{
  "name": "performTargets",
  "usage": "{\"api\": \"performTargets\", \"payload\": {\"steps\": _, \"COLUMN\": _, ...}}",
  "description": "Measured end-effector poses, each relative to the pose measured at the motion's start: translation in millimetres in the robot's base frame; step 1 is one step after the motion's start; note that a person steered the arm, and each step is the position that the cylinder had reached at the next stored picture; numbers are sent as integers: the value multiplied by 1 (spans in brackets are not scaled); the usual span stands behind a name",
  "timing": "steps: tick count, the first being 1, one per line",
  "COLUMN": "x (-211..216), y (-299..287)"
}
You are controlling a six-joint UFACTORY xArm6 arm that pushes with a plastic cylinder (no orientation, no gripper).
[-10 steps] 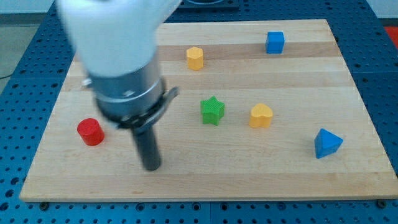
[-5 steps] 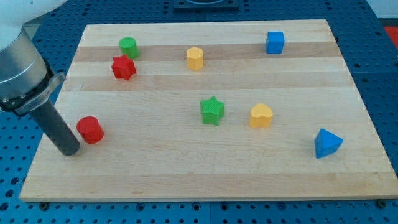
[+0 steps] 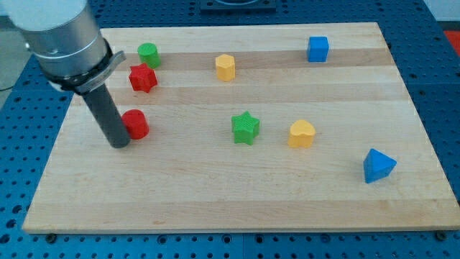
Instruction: Slide the red circle closer to the red star
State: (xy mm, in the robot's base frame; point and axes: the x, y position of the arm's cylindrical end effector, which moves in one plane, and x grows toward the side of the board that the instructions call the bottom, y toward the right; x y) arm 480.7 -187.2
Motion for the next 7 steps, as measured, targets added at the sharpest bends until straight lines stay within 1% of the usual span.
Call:
{"api": "performTargets", "payload": {"steps": 1, "x": -9, "y": 7}}
{"api": "performTargets", "payload": {"steps": 2, "x": -3, "y": 19}}
{"api": "performTargets", "payload": {"steps": 3, "x": 9, "y": 46}}
{"api": "performTargets", "payload": {"steps": 4, "x": -11, "y": 40}}
{"api": "performTargets", "payload": {"steps": 5, "x": -18, "y": 27}}
{"api": "performTargets", "payload": {"steps": 7, "x": -23, "y": 25}}
